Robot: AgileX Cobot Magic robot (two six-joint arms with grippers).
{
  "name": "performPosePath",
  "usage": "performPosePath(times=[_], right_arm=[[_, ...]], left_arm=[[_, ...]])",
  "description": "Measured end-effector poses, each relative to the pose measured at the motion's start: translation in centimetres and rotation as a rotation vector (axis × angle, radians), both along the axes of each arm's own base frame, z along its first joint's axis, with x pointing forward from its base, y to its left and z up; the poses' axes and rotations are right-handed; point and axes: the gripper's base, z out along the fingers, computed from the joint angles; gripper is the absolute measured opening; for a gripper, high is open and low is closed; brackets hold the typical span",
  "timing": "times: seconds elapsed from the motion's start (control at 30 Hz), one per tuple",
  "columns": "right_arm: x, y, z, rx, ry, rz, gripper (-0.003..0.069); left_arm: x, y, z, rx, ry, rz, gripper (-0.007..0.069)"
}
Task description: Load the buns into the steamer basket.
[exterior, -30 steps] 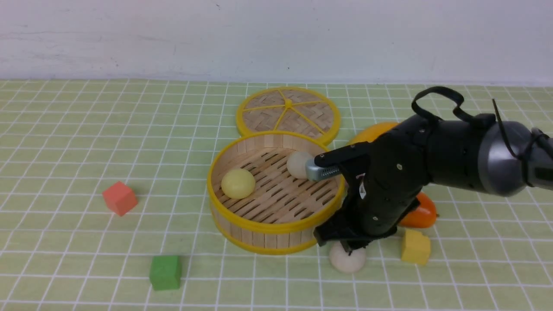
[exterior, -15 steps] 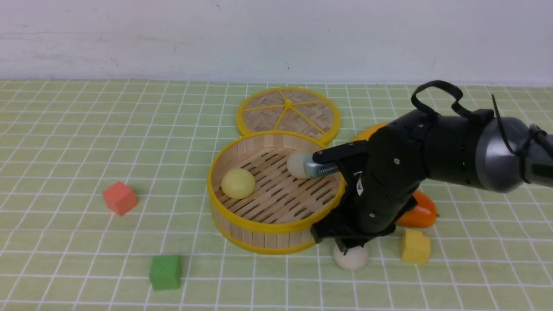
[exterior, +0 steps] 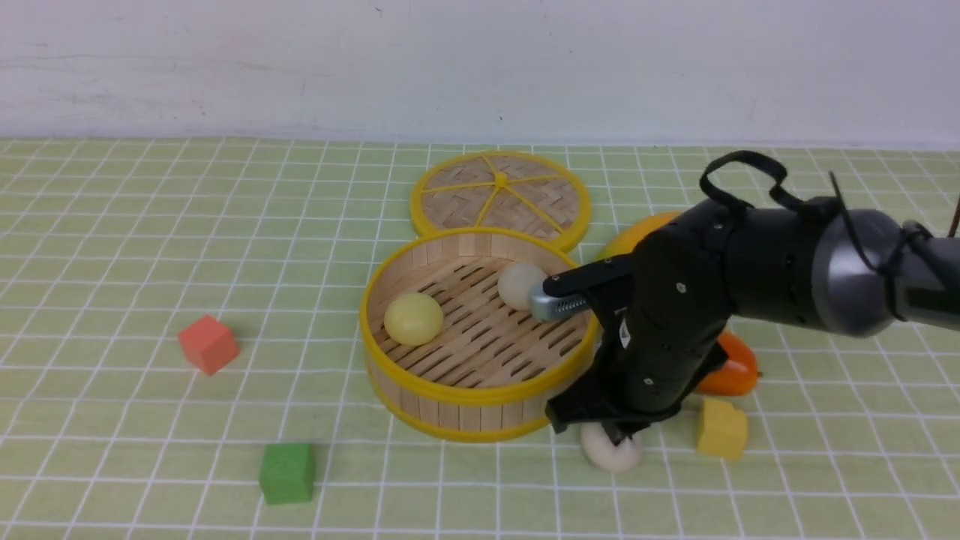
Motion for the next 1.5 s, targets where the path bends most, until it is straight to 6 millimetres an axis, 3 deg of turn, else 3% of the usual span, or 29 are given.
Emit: performPosePath(times=[0.1,0.27,0.43,0.53,0.73,0.83,0.93,1.13,1.23,1.37,1.4,1.5], right_arm=[[-0.4,-0.3,1.1,-0.018,0.011,0.021,0.0005],[-1.0,-0.6,5.6,-0.014,-0.022,0.077,0.0005],[0.1,0.5,9.7,0.105,-0.184,0.126,0.0005],[1.0,1.3,10.5,0.184,-0.282,0.133,0.0005],[3.4,3.2,6.5,0.245,-0.298,0.112,0.0005],[4.6,3.9,2.1,0.203,-0.22,0.106,0.0017],[4.9,4.2,0.4,0.201,-0.19,0.088,0.0047],[4.9,4.2,1.1,0.219,-0.202,0.078,0.0202],[4.3,3.9,2.4,0.219,-0.197,0.082,0.0342],[2.7,3.0,6.1,0.229,-0.188,0.079,0.0479],[2.6,2.9,6.3,0.229,-0.187,0.078,0.0479],[-0.3,1.2,10.9,0.239,-0.15,0.052,0.0525]], left_arm=[[0.0,0.0,0.0,0.0,0.0,0.0,0.0237],[0.0,0.0,0.0,0.0,0.0,0.0,0.0237],[0.0,0.0,0.0,0.0,0.0,0.0,0.0237],[0.0,0.0,0.0,0.0,0.0,0.0,0.0237],[0.0,0.0,0.0,0.0,0.0,0.0,0.0237],[0.0,0.0,0.0,0.0,0.0,0.0,0.0237],[0.0,0.0,0.0,0.0,0.0,0.0,0.0237],[0.0,0.0,0.0,0.0,0.0,0.0,0.0237],[0.0,0.0,0.0,0.0,-0.001,0.0,0.0237],[0.0,0.0,0.0,0.0,-0.001,0.0,0.0237],[0.0,0.0,0.0,0.0,-0.001,0.0,0.0237],[0.0,0.0,0.0,0.0,-0.001,0.0,0.0237]])
